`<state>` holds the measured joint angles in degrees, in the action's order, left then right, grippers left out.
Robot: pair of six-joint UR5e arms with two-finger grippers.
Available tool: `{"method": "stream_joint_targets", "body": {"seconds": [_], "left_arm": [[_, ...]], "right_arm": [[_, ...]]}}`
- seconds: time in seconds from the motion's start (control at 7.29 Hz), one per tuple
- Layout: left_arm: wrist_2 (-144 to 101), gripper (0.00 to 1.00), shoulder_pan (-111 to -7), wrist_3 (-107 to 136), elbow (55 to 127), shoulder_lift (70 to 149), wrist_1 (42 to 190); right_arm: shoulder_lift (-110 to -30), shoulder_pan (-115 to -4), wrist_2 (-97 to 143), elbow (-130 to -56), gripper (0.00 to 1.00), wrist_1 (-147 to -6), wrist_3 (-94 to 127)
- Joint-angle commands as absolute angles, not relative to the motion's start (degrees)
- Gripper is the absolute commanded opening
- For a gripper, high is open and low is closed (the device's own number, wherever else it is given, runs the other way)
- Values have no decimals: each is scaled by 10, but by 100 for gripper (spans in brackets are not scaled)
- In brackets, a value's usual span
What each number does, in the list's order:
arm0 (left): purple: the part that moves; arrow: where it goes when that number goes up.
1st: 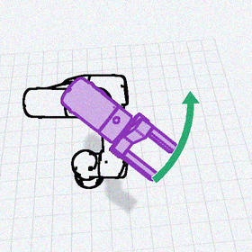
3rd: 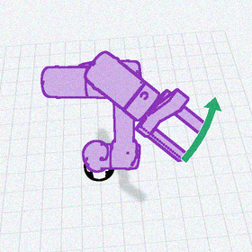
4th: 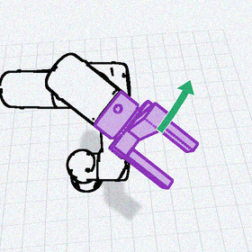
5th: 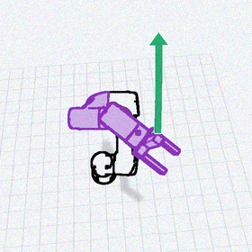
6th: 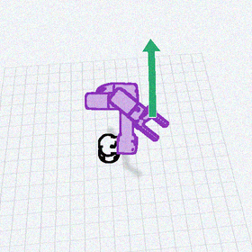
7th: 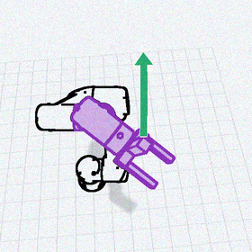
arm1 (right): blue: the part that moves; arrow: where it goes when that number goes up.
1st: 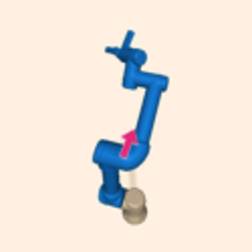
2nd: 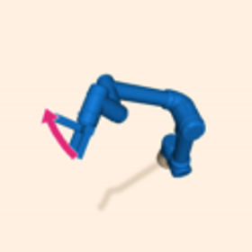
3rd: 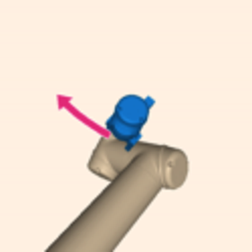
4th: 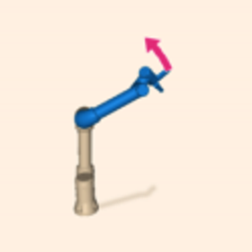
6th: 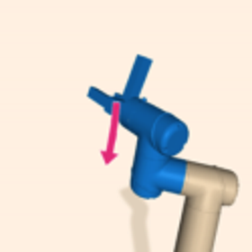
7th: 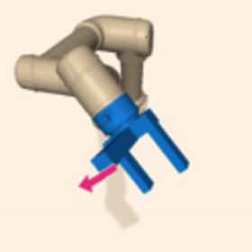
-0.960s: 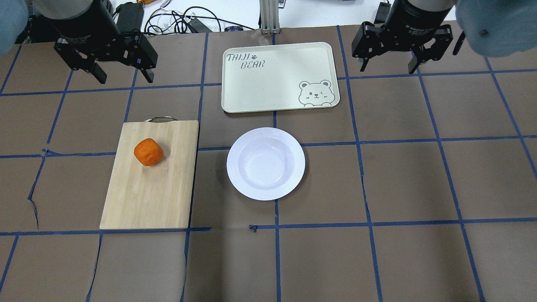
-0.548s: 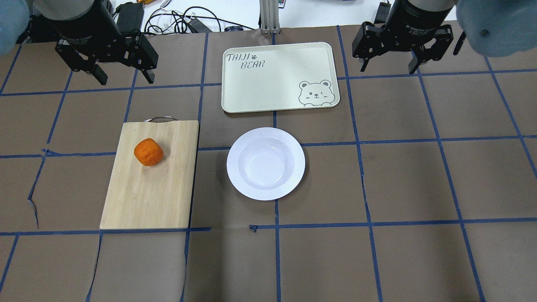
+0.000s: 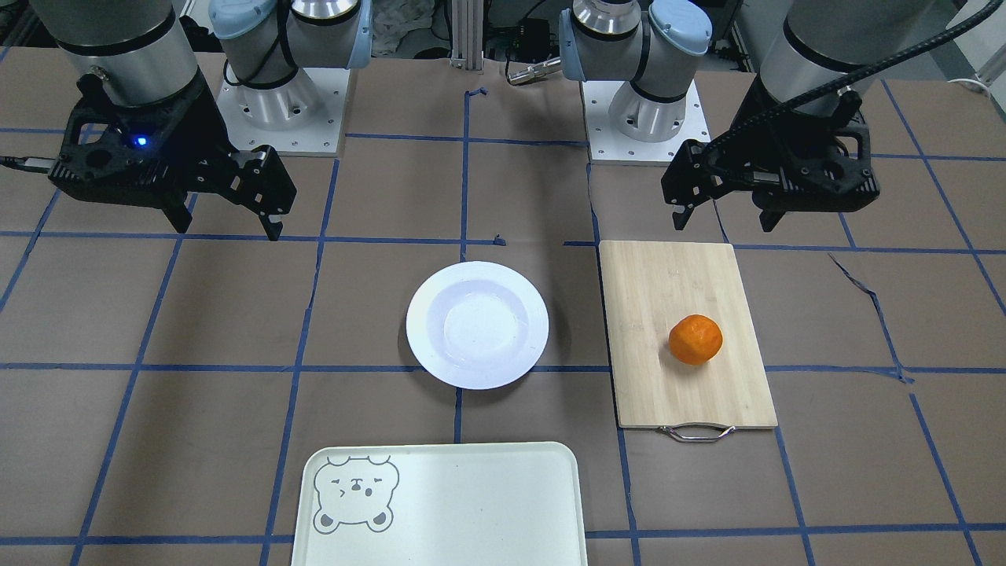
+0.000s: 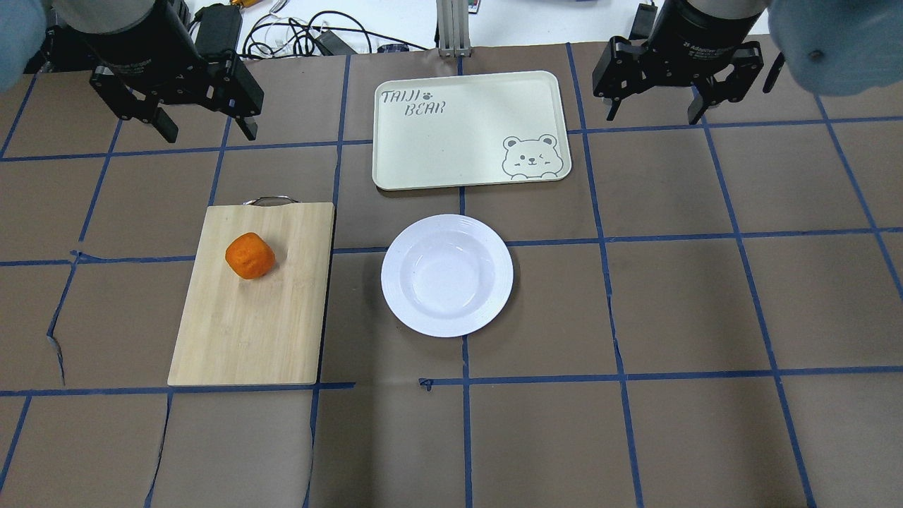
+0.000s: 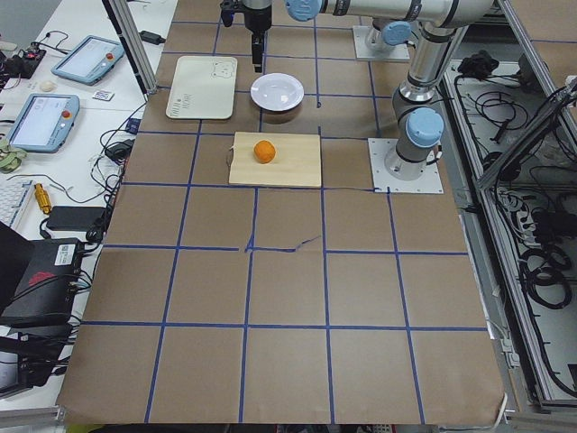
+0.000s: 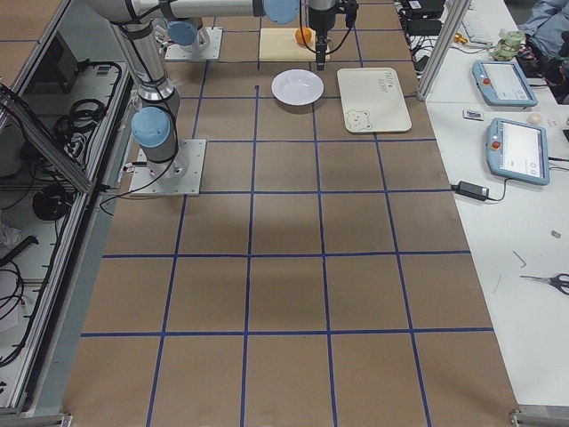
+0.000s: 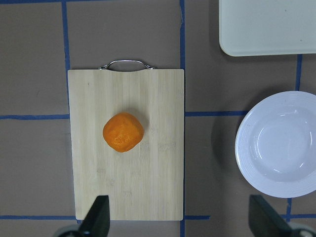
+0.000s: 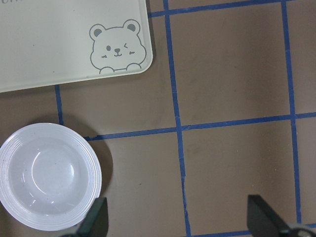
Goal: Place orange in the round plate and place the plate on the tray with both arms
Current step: 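Move the left gripper down over the orange on the cutting board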
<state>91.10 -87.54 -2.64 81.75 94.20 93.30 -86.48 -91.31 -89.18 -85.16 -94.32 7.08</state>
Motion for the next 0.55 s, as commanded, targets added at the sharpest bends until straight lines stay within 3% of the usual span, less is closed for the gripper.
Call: {"method": "stream_joint_targets", "body": {"seconds": [0.0, 0.41], "left_arm": [[914, 100, -875, -33, 830, 941, 933], [912, 100, -867, -34, 837, 959, 927]], "right_arm": [[-865, -914, -891, -852, 100, -943, 71], [-865, -913, -891, -852, 100, -943, 71]]}}
